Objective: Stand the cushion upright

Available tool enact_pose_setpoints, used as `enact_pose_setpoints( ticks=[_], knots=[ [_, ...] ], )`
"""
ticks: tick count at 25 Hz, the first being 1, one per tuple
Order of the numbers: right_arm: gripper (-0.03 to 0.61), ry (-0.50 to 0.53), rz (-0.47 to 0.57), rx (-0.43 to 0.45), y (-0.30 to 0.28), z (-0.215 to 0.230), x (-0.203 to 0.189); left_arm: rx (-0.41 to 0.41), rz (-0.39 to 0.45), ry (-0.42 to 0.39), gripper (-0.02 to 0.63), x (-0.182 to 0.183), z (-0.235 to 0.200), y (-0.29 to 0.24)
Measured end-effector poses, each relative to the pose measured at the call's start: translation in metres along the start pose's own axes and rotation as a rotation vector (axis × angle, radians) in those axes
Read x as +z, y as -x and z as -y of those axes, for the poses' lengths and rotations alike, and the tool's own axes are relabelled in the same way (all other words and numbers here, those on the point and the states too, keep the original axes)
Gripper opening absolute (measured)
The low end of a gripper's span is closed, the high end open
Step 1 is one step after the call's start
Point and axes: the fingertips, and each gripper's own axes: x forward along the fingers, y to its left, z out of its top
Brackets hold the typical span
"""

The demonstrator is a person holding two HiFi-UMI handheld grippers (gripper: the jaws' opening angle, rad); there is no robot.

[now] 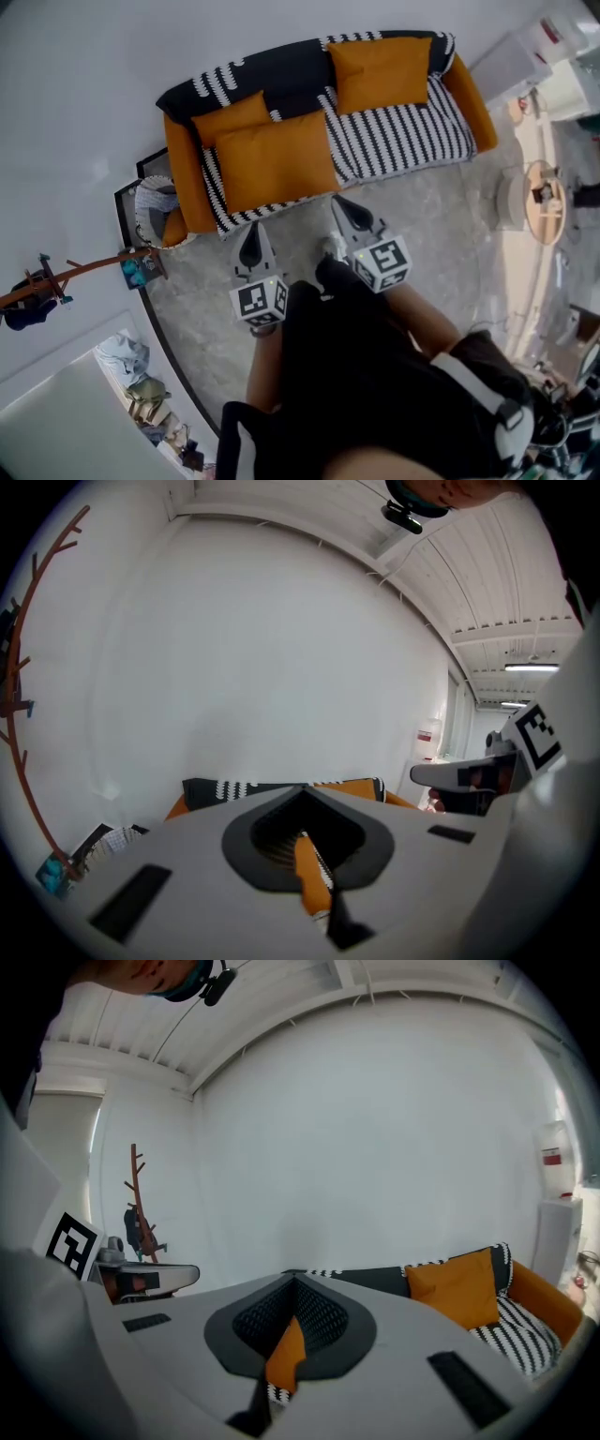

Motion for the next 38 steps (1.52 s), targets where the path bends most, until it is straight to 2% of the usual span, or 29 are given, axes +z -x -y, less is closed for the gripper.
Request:
enact_pose_setpoints(
  ticks=[9, 16, 25, 32, 35, 38],
  knots=[
    [-0.009, 0.012, -0.049, 0.025, -0.067, 0.048, 0.011, 0.025, -0.026, -0.014, -0.003, 0.018, -0.023, -0.066],
    [-0.009, -0.004, -0.085, -0.023, -0.129, 0.076, 0.011, 0.002, -0.061, -0.002, -0.002, 0.023, -0.058, -0.127],
    [-0.009, -0.02, -0.114, -0.096, -0.218, 0.079, 0.021, -0.076, -0.094, 0.005, -0.003, 0.039, -0.127, -0.202],
    [-0.009, -0.025, -0.151, -0.192, -0.265, 0.106, 0.012, -0.107, -0.115, -0.02, -0.002, 0.047, -0.171, -0.251],
    [-0.009, -0.051, -0.201, -0.211, -0.283, 0.115, 0.006, -0.111, -0.129, -0.033, -0.002, 0.047, -0.186, -0.267],
    [-0.008, -0.067, -0.206, -0.215, -0.305, 0.126, -0.001, -0.107, -0.159, -0.025, -0.003, 0.039, -0.197, -0.283]
  ],
)
